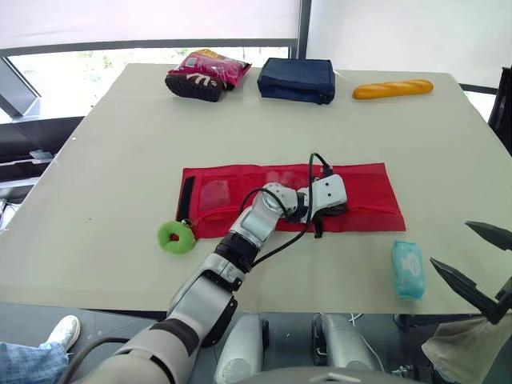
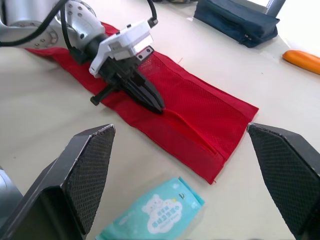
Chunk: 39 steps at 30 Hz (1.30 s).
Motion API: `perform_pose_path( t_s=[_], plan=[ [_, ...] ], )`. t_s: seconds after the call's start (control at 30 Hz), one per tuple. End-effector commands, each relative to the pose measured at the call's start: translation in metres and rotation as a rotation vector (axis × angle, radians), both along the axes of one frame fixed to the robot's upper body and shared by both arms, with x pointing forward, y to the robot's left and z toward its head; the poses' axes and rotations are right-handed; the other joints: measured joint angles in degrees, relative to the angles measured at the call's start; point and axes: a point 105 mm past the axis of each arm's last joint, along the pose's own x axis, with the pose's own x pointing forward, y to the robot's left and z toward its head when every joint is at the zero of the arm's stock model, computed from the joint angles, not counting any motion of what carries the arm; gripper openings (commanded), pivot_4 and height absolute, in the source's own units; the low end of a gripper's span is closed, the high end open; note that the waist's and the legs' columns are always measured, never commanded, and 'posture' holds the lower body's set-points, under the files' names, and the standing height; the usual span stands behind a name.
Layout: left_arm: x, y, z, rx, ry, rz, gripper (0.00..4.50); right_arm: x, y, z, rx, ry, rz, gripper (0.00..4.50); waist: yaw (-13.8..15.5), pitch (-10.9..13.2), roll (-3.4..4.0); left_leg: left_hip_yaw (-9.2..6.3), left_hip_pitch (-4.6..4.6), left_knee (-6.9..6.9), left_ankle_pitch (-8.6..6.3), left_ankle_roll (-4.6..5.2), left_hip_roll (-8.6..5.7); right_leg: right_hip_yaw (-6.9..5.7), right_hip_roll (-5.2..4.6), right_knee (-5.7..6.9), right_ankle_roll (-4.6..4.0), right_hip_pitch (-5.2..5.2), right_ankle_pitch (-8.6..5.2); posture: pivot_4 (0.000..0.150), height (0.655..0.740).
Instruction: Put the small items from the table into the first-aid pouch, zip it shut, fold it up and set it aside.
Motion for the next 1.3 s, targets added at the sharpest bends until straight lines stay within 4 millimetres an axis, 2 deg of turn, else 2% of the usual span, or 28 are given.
perform_pose_path(
  t_s=[0.03, 0.1, 0.23, 0.37, 0.53, 0.67, 0.7, 0.77, 0.8, 0.87, 0.9, 0.93, 1.07, 1.3],
  plan=[
    [-0.003, -0.007, 0.021, -0.076, -0.018, -0.02, 0.06, -0.004, 0.003, -0.014, -0.035, 0.089, -0.062, 4.5, 0.01, 0.0, 0.0, 0.0, 0.0, 0.0, 0.0, 0.0, 0.0, 0.0, 0.0, 0.0, 0.0, 0.0, 0.0, 0.15, 0.7134],
    [-0.005, -0.007, 0.024, -0.093, -0.014, -0.023, 0.06, -0.002, 0.005, -0.028, -0.056, 0.126, -0.147, 4.5, 0.01, 0.0, 0.0, -0.01, -0.01, 0.0, 0.0, 0.0, 0.01, -0.01, 0.0, 0.0, -0.01, 0.0, 0.0, 0.15, 0.7134],
    [-0.008, -0.006, 0.025, -0.106, 0.002, -0.03, 0.06, 0.006, 0.014, -0.04, -0.009, 0.137, -0.266, 4.5, -0.03, -0.05, 0.08, -0.05, 0.01, 0.0, 0.0, 0.0, 0.03, 0.03, -0.02, 0.0, -0.01, -0.02, -0.01, 0.15, 0.7134],
    [-0.011, -0.006, 0.024, -0.107, 0.016, -0.036, 0.06, 0.01, 0.018, -0.07, 0.011, 0.225, -0.443, 4.5, -0.02, -0.1, 0.12, -0.07, -0.01, 0.0, 0.0, 0.0, 0.05, -0.03, -0.01, 0.0, -0.02, -0.04, -0.01, 0.15, 0.7134],
    [-0.011, -0.006, 0.024, -0.104, 0.021, -0.033, 0.06, 0.004, 0.033, -0.096, 0.079, 0.348, -0.505, 4.5, -0.01, -0.11, 0.15, -0.13, -0.1, 0.0, 0.0, 0.0, 0.04, -0.02, -0.02, -0.03, -0.02, -0.08, -0.01, 0.15, 0.7134],
    [-0.012, -0.005, 0.023, -0.103, 0.022, -0.036, 0.06, 0.005, 0.029, -0.103, 0.048, 0.361, -0.542, 4.5, -0.07, -0.11, 0.15, -0.19, -0.06, 0.0, 0.0, 0.0, 0.04, 0.02, -0.03, -0.04, -0.01, -0.07, -0.01, 0.15, 0.7134],
    [-0.012, -0.005, 0.024, -0.104, 0.021, -0.037, 0.0, 0.007, 0.028, -0.101, 0.049, 0.348, -0.546, 4.11, -0.06, -0.11, 0.15, -0.18, -0.04, 0.01, 0.0, 0.0, 0.03, 0.02, -0.03, -0.04, -0.01, -0.06, -0.01, 0.15, 0.7134],
    [-0.012, -0.005, 0.024, -0.105, 0.021, -0.038, 0.0, 0.008, 0.027, -0.098, 0.046, 0.331, -0.542, 3.88, -0.06, -0.11, 0.15, -0.18, -0.04, 0.01, 0.0, 0.0, 0.03, 0.0, -0.01, -0.03, -0.01, -0.06, -0.01, 0.15, 0.7134],
    [-0.012, -0.005, 0.024, -0.105, 0.021, -0.038, 0.0, 0.008, 0.028, -0.096, 0.048, 0.326, -0.533, 3.32, -0.06, -0.11, 0.15, -0.17, -0.04, 0.0, 0.0, 0.0, 0.03, -0.01, 0.0, -0.03, -0.01, -0.06, -0.01, 0.15, 0.7134],
    [-0.012, -0.005, 0.024, -0.106, 0.022, -0.039, 0.0, 0.009, 0.031, -0.092, 0.051, 0.317, -0.508, 2.64, -0.06, -0.11, 0.16, -0.16, -0.05, 0.0, 0.0, 0.0, 0.03, -0.03, 0.01, -0.02, -0.01, -0.06, -0.01, 0.15, 0.7134],
    [-0.012, -0.005, 0.024, -0.106, 0.023, -0.04, 0.0, 0.008, 0.032, -0.09, 0.051, 0.315, -0.489, 1.99, -0.07, -0.11, 0.15, -0.16, -0.07, 0.0, 0.0, 0.0, 0.03, -0.04, 0.01, -0.03, -0.01, -0.07, -0.01, 0.15, 0.7134],
    [-0.012, -0.005, 0.024, -0.108, 0.023, -0.041, 0.0, 0.009, 0.034, -0.087, 0.051, 0.309, -0.474, 1.55, -0.07, -0.11, 0.15, -0.16, -0.07, 0.0, 0.0, 0.0, 0.03, -0.03, 0.01, -0.03, -0.01, -0.07, -0.01, 0.15, 0.7134],
    [-0.013, -0.006, 0.024, -0.113, 0.026, -0.045, 0.0, 0.016, 0.041, -0.075, 0.074, 0.27, -0.393, 0.3, -0.14, -0.11, 0.15, -0.16, -0.05, 0.01, 0.0, 0.0, 0.03, -0.01, 0.0, -0.03, 0.0, -0.06, -0.01, 0.15, 0.7134],
    [-0.02, -0.013, 0.029, -0.146, 0.022, -0.077, 0.0, 0.038, 0.057, -0.061, 0.122, 0.251, -0.309, 0.25, -0.1, -0.11, 0.15, -0.12, -0.07, 0.01, 0.0, 0.0, 0.02, -0.02, 0.03, -0.02, -0.01, -0.06, -0.01, 0.15, 0.7134]
  ],
)
